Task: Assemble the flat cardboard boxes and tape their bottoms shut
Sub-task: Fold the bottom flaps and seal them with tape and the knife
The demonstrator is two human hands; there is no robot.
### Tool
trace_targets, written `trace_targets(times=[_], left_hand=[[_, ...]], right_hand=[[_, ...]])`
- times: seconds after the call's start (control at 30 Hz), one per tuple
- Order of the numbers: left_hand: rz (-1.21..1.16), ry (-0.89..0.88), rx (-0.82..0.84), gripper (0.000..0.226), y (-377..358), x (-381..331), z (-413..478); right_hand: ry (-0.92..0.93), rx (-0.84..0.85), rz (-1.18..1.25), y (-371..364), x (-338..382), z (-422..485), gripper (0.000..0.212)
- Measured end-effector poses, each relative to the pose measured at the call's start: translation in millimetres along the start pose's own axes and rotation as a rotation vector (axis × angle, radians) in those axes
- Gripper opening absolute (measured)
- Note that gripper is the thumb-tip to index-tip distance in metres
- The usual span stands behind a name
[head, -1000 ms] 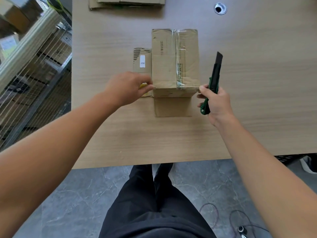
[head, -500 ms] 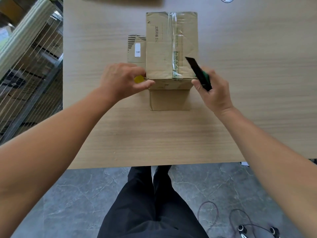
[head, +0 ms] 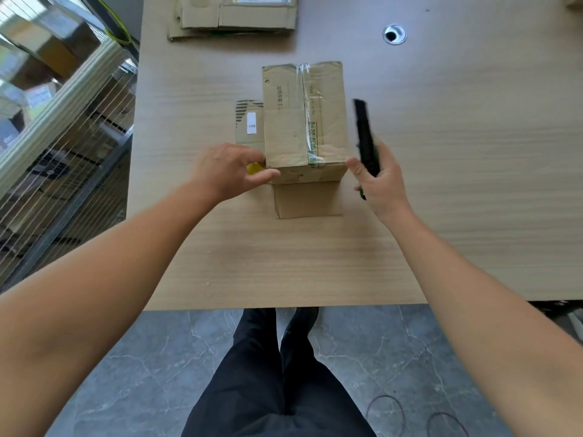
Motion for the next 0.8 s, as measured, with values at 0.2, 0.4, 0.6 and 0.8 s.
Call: trace_targets(times=[0.2, 0.4, 0.6, 0.8], left_hand=[[-0.071, 0.065, 0.093, 0.043, -2.3, -17.3, -24.6], [-0.294, 0.285, 0.328, 0.030, -24.6, -21.2, -45.0], [-0.703, 0.402, 0.493, 0.025, -34.5, -1.5, -59.4], [-0.464, 0.339, 0.485, 0.018, -28.2, 17.1, -56.0]], right_hand=[[-0.163, 0.053, -0.072, -23.7, 46.5, -45.0, 0.032], [0.070, 0.219, -0.478, -81.3, 98.3, -56.9, 0.025], [0.013, 0.374, -0.645, -96.2, 75.8, -74.3, 0.048], [-0.105, 0.419, -0.603, -99.4, 77.8, -76.6, 0.046]])
Point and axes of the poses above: each hand's wrist, its own z-axis towards the middle knuckle, its own y-axis out of the back of the hand, x = y × z, the point moved 9 cm from there along z, towards the middle knuckle, and after that the axes turned 8 degrees about y, right-handed, at the moved point
